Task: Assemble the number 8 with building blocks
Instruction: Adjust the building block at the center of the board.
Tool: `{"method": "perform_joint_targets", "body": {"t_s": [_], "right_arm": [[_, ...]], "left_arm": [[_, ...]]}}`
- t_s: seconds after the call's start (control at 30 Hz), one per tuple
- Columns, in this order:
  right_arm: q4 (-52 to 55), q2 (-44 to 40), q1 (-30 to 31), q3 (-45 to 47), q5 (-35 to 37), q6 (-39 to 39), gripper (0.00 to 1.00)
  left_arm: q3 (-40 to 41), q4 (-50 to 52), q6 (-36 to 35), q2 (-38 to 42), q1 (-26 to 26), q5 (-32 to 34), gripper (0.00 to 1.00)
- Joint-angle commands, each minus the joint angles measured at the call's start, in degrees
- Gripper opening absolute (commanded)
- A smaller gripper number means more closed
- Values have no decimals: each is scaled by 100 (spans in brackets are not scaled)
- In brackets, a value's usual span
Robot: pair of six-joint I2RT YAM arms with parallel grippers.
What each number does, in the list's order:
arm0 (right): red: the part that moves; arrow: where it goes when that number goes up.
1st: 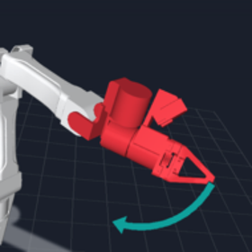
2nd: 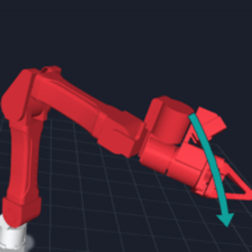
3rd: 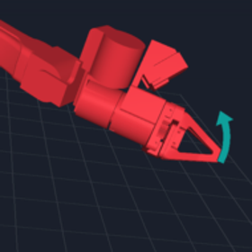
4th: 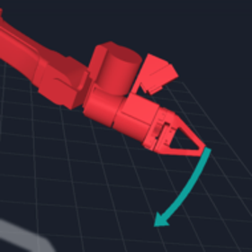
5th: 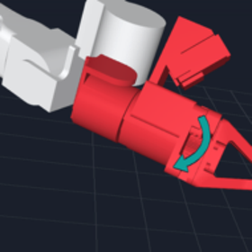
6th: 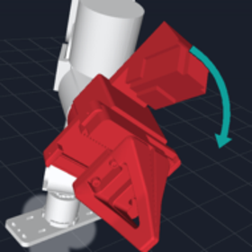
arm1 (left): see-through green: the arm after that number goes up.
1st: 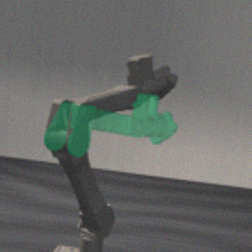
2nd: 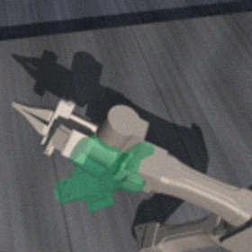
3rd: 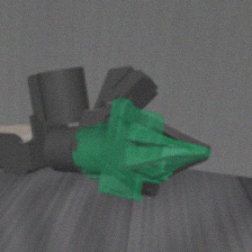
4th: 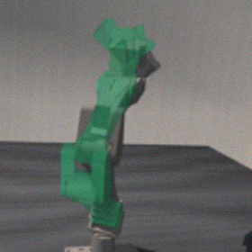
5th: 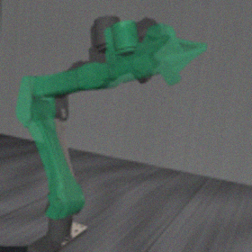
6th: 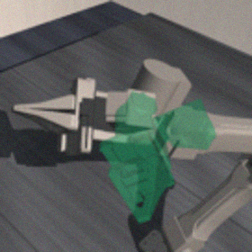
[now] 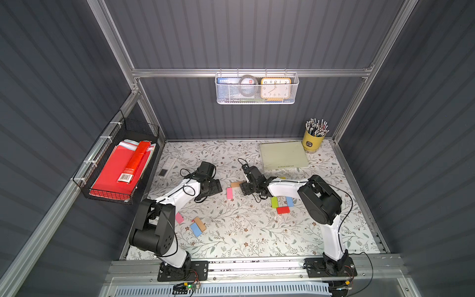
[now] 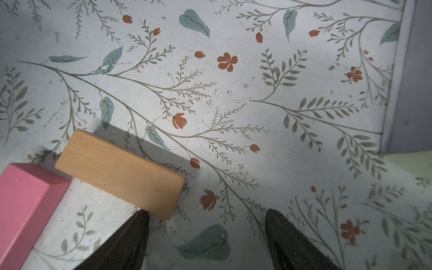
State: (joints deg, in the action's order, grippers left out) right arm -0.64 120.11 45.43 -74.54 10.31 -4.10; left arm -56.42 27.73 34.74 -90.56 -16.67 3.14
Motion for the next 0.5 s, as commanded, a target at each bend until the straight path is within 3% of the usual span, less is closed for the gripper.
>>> {"method": "perform_joint_targets", "body": {"t_s": [0.0,0.2,0.33,0.47], "right_arm": [[72,-4,1,34,-157,-10,82],[-109,-734,-29,357,-460,-137,83],[-161,-1269,-170,566,-595,-340,83],[-234,-1682,-371,828,-693,-507,83]], "left_arm": [[121,-45,86,168,-24,-227,90],[39,33,323,180,-408,-125,86],[-222,125,554,100,-960,112,84],[-402,229,650,-163,-1152,245,78]]}}
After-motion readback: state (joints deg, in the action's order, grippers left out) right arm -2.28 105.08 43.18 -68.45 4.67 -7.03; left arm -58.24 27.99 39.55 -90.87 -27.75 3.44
